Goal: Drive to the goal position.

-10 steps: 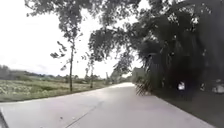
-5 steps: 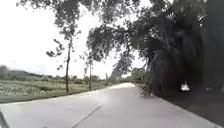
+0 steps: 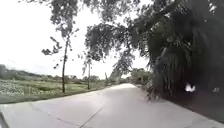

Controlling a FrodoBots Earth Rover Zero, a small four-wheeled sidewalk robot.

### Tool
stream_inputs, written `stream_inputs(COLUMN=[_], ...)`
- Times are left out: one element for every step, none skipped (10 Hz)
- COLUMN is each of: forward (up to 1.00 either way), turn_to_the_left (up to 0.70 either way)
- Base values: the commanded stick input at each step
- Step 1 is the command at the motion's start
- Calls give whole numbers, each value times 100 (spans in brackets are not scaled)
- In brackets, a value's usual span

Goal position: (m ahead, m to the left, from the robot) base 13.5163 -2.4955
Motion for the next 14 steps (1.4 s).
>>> stream_inputs(forward=[85,85,85,85,85,85,85,85,85,85,85,85,85,85], turn_to_the_left=[0,0,0,0,0,0,0,-33,-14,0,0,0,0,0])
